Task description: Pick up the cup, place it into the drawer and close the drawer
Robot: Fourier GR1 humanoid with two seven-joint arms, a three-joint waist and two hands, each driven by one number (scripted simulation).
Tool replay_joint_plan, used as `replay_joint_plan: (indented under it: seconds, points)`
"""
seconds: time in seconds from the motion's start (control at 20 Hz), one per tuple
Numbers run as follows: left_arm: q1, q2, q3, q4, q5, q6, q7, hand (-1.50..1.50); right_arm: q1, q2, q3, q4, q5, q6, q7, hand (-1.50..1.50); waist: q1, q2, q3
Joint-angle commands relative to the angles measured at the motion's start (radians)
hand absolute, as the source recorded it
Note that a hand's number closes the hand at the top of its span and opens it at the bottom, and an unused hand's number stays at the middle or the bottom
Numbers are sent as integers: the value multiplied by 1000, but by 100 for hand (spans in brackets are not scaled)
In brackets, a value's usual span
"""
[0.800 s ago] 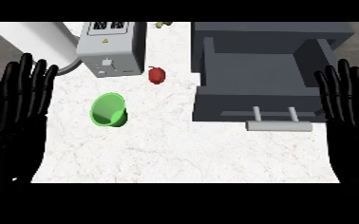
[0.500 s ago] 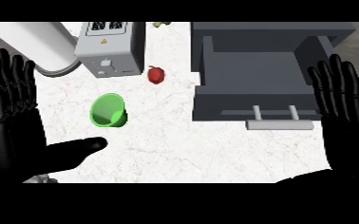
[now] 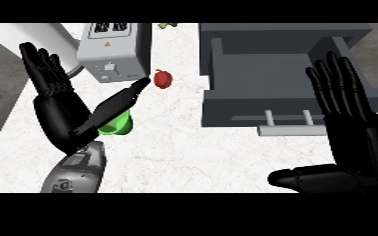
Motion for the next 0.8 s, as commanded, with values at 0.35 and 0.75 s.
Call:
replay_joint_plan:
  seconds: [0.35,0.75]
  points:
    - [-99,-2,-47,172,17,171,-34,-150,36,31,17,10,19,15,-34,-150,7,-2,0]
    - [-152,-2,22,204,15,151,33,-150,-28,-12,-83,41,-42,39,-3,-150,9,-2,0]
